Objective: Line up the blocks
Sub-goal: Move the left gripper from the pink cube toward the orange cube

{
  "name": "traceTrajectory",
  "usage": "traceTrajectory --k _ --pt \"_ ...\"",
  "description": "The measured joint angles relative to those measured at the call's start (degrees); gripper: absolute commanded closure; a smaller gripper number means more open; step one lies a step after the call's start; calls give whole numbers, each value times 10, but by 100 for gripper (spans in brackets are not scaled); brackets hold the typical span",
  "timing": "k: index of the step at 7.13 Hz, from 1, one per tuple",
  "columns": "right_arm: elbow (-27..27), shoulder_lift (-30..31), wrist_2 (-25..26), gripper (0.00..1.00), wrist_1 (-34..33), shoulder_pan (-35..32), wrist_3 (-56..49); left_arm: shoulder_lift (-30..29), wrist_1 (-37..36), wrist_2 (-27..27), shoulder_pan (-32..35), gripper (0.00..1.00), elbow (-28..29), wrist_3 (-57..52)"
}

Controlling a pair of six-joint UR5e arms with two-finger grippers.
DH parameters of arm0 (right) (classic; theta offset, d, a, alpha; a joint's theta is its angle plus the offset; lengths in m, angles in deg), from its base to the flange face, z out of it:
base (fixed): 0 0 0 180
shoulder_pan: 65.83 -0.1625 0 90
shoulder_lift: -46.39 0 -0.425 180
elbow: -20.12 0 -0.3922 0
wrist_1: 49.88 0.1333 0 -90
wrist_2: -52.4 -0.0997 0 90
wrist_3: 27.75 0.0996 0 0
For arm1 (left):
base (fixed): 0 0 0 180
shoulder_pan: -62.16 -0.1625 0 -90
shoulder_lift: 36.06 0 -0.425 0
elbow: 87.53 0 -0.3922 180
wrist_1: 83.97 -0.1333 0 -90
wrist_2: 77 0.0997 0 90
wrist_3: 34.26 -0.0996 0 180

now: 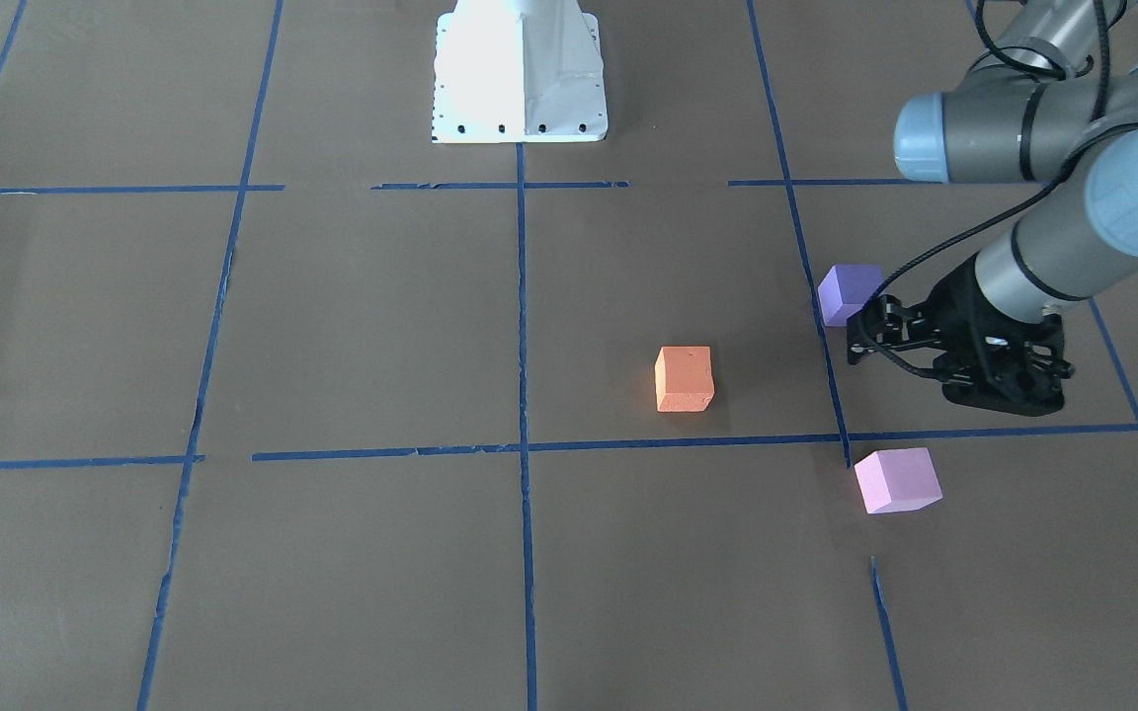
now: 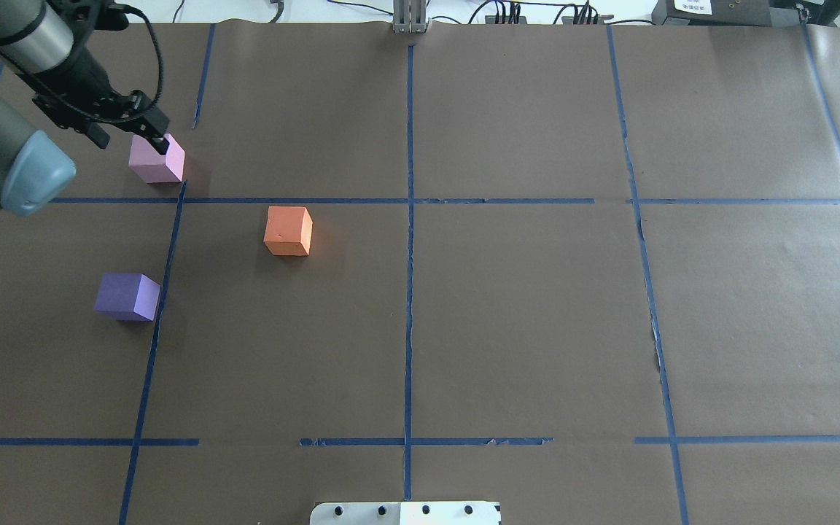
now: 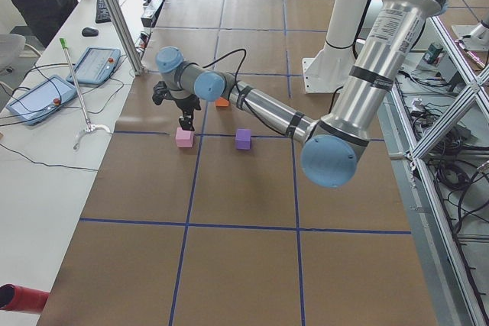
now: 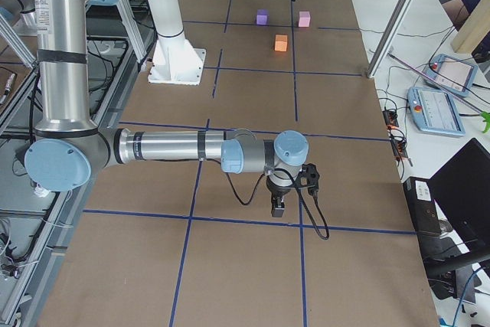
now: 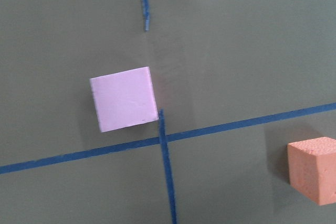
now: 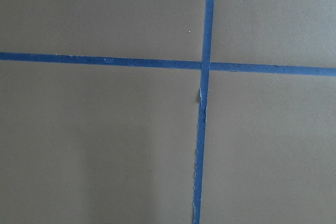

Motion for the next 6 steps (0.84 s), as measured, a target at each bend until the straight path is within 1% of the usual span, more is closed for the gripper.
traceTrajectory --k 3,5,6 --pt "0 0 0 0 0 0 0 -58 0 86 -82 0 2 153" --pt "0 0 0 0 0 0 0 -70 7 129 -122 0 12 196" --pt "0 0 0 0 0 0 0 -71 19 136 -136 0 22 218"
